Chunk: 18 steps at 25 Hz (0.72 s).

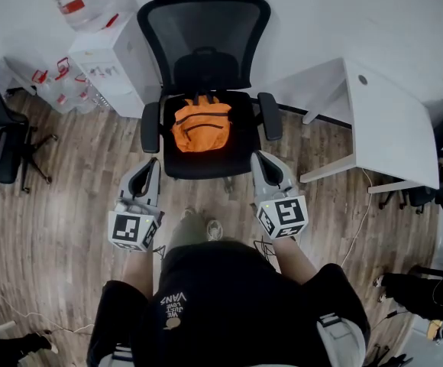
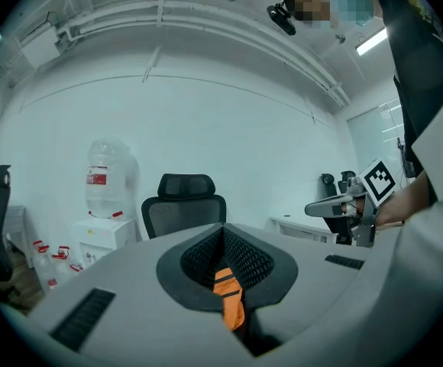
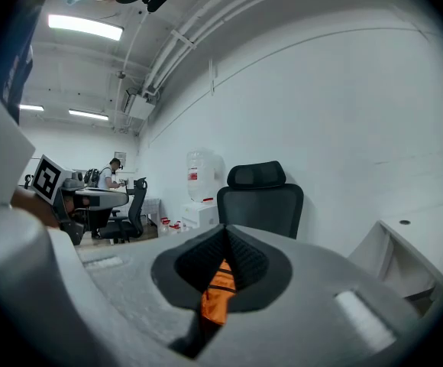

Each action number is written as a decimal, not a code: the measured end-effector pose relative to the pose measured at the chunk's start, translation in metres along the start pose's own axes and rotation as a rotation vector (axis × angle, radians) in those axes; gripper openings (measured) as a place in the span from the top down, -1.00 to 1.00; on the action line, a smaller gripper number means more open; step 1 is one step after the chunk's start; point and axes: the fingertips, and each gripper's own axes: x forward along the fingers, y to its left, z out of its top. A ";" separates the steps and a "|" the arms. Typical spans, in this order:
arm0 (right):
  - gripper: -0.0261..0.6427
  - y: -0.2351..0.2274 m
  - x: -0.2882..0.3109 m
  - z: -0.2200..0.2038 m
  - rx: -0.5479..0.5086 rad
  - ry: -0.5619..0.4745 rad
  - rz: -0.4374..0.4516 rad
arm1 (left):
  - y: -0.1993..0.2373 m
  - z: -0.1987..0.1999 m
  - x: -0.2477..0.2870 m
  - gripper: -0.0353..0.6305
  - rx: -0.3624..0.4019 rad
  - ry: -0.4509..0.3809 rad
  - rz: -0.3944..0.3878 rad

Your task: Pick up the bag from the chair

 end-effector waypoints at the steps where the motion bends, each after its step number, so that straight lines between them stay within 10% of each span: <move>1: 0.93 -0.001 0.003 0.000 0.000 0.000 0.001 | 0.001 0.000 0.003 0.88 -0.002 -0.001 -0.001; 18: 0.93 -0.020 0.069 -0.002 0.009 0.011 -0.029 | 0.040 -0.010 0.063 0.88 0.007 0.025 -0.059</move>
